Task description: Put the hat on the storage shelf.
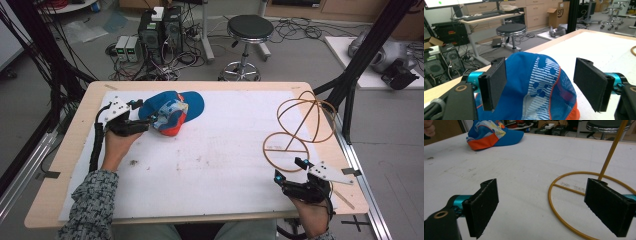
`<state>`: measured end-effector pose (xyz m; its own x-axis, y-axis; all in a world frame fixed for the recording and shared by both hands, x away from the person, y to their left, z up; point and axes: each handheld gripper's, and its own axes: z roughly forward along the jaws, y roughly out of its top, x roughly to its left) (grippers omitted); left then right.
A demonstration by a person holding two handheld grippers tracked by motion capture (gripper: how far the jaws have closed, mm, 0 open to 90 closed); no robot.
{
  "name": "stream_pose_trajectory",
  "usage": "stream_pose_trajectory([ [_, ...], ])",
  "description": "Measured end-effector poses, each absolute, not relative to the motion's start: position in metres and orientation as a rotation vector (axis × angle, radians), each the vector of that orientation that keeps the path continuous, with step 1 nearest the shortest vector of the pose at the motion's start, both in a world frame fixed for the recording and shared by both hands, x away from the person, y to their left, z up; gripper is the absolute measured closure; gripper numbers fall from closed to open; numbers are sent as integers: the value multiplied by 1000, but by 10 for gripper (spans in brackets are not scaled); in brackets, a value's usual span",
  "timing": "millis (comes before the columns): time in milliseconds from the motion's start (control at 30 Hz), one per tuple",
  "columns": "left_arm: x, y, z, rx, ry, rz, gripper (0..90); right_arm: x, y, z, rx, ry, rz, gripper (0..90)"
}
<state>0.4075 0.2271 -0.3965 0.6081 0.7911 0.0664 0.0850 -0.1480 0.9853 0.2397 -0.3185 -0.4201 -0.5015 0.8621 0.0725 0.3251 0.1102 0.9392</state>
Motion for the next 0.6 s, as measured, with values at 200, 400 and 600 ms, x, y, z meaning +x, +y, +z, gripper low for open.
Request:
stream_pose_trajectory([
  [200, 420, 222, -413, 1655, 754, 738, 270, 240, -318, -420, 1148, 1898, 1395, 113],
  [400, 425, 213, -419, 1638, 709, 780, 296, 241, -317, -421, 1145, 1904, 1398, 113],
  [600, 439, 201, -416, 1663, 689, 788, 288, 243, -316, -421, 1145, 1913, 1398, 113],
])
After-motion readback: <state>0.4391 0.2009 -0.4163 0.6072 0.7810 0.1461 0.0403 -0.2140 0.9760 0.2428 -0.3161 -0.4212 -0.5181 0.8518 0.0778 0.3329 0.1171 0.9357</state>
